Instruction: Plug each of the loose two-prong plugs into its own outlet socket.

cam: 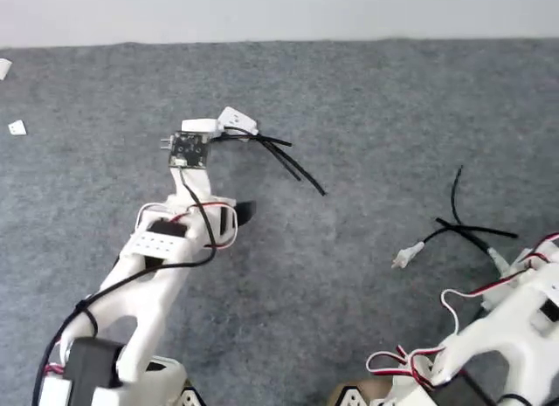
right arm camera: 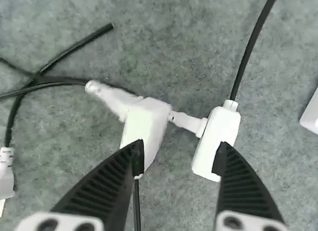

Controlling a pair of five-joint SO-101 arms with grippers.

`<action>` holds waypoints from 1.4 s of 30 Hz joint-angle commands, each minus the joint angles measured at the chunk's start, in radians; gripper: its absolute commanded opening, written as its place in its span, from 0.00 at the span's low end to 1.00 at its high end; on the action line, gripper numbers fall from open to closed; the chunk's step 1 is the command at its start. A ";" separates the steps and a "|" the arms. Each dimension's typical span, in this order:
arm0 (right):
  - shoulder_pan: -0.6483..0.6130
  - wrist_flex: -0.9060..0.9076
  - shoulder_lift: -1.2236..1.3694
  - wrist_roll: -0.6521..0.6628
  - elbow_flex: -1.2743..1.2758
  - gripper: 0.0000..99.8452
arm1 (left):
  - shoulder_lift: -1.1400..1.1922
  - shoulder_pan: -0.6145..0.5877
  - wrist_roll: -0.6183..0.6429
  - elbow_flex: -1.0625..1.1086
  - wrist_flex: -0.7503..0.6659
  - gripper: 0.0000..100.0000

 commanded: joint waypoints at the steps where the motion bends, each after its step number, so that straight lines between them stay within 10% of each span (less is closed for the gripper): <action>1: 0.008 0.059 -0.025 0.002 -0.129 0.22 | 0.026 -0.052 0.037 -0.085 0.005 0.39; 12: -0.222 0.401 -0.305 -0.063 -0.133 0.16 | 0.041 -0.103 0.071 -0.166 0.008 0.39; 24: -0.696 0.001 -0.467 -0.109 0.417 0.15 | 0.124 -0.169 0.095 -0.412 0.109 0.39; 42: -0.737 -0.028 -0.467 -0.075 0.466 0.15 | 0.905 -0.204 -0.009 -1.348 0.327 0.39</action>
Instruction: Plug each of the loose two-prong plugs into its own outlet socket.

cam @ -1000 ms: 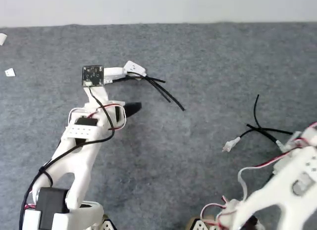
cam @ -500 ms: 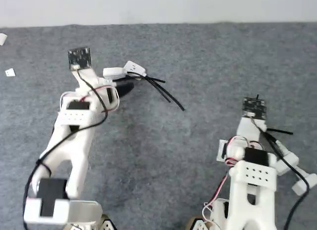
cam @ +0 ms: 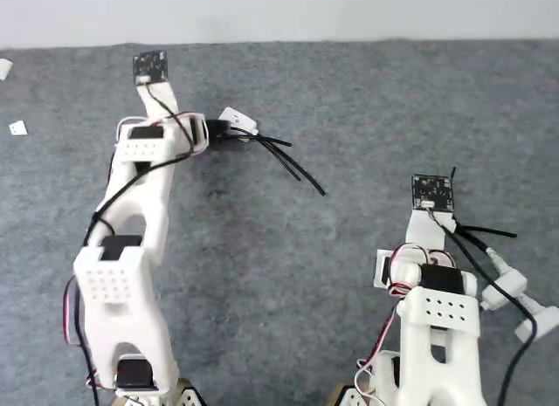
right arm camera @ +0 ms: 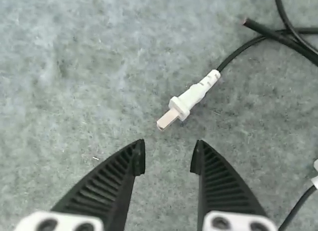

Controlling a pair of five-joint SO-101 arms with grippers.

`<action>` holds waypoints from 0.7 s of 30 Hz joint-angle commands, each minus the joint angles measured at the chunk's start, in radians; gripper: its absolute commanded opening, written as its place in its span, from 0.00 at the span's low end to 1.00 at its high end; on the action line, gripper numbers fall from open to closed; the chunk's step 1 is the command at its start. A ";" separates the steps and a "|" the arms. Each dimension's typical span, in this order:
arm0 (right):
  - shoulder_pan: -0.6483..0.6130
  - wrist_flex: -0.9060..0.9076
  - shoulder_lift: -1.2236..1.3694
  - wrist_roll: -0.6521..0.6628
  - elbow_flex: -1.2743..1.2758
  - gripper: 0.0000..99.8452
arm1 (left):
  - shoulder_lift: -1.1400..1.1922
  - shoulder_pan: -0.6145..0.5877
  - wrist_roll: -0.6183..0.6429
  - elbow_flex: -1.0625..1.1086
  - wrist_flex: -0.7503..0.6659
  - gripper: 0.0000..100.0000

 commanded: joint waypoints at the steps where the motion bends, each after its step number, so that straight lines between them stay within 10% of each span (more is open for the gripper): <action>1: -0.008 -0.015 -0.021 0.014 -0.006 0.15 | 0.101 -0.006 -0.046 -0.231 0.021 0.39; 21: -0.012 -0.047 -0.021 0.018 0.012 0.15 | 0.612 0.021 -0.124 -0.992 0.623 0.32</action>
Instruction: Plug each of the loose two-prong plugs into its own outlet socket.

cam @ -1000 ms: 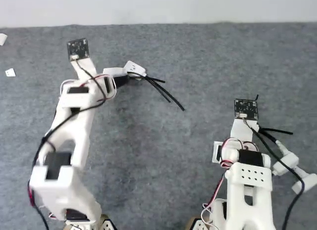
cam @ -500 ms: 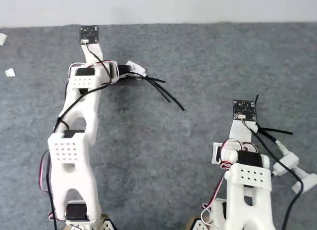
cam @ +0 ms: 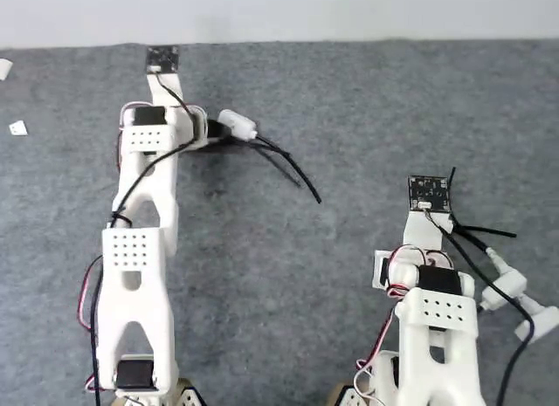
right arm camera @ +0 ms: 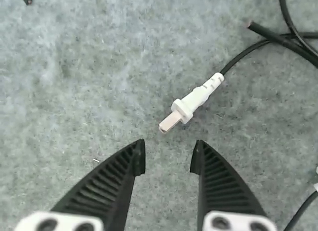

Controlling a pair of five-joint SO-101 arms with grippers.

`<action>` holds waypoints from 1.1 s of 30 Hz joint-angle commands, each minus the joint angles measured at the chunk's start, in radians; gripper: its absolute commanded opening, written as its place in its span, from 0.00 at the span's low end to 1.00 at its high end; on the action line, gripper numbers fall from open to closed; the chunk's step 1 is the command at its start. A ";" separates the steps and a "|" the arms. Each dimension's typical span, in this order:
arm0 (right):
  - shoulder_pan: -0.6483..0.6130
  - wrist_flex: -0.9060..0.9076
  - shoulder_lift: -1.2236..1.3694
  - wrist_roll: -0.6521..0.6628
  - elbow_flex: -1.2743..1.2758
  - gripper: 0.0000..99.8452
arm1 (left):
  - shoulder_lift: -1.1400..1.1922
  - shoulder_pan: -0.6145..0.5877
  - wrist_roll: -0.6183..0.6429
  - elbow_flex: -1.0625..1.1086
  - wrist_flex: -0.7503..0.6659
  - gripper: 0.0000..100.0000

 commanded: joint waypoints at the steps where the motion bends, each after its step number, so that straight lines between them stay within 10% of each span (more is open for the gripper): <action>1: -0.001 -0.018 -0.021 0.009 -0.008 0.15 | 0.083 0.028 -0.009 -0.176 0.129 0.27; 6: -0.001 -0.018 -0.021 0.009 -0.008 0.15 | 0.173 0.029 -0.155 -0.369 0.149 0.06; 19: -0.002 -0.019 -0.021 0.009 -0.008 0.15 | 0.275 0.043 -0.135 -0.631 0.209 0.06; 29: -0.002 -0.019 -0.021 0.034 -0.006 0.15 | 0.255 0.075 0.344 -0.630 0.281 0.47; 33: -0.002 -0.021 -0.021 0.035 -0.006 0.15 | 0.244 0.087 0.465 -0.631 0.338 0.49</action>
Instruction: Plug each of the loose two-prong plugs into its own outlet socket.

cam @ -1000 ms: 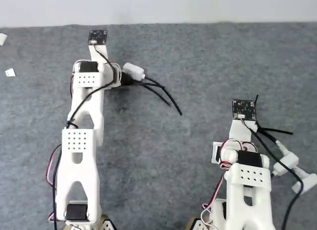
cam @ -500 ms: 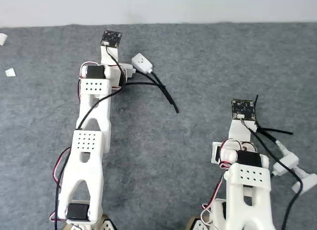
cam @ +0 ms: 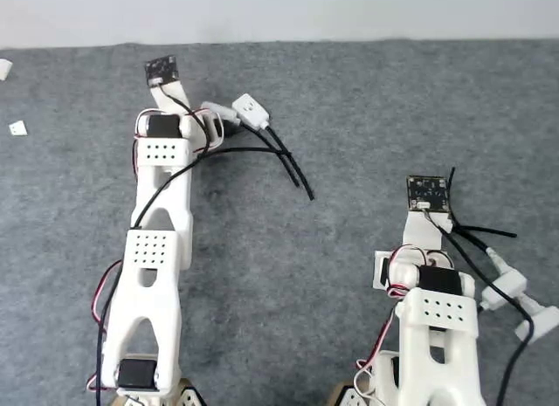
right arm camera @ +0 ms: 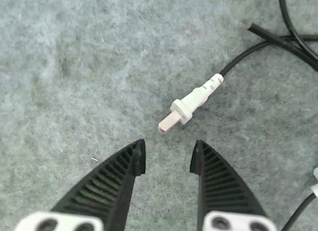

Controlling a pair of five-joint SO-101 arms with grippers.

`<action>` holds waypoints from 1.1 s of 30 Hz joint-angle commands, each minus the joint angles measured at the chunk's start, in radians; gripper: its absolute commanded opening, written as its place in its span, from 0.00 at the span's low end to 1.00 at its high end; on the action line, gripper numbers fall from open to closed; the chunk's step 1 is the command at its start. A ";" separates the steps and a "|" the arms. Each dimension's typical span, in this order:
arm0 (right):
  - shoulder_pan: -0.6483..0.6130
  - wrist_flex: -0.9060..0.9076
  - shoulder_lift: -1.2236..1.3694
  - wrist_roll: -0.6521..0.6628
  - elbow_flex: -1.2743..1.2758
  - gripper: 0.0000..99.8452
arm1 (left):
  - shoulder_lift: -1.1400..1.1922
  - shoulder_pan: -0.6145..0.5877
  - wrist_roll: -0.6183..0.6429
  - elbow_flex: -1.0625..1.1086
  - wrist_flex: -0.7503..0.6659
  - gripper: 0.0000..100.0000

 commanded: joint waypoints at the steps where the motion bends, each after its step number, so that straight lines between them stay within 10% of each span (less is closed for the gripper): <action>1: -0.005 -0.021 -0.021 0.012 -0.006 0.15 | -0.075 0.040 0.120 -0.047 0.080 0.49; 20: -0.042 -0.022 -0.021 0.014 0.000 0.15 | -0.238 0.002 0.373 -0.022 0.259 0.49; 33: -0.044 -0.022 -0.021 0.041 0.003 0.15 | -0.628 0.044 0.304 0.553 0.256 0.49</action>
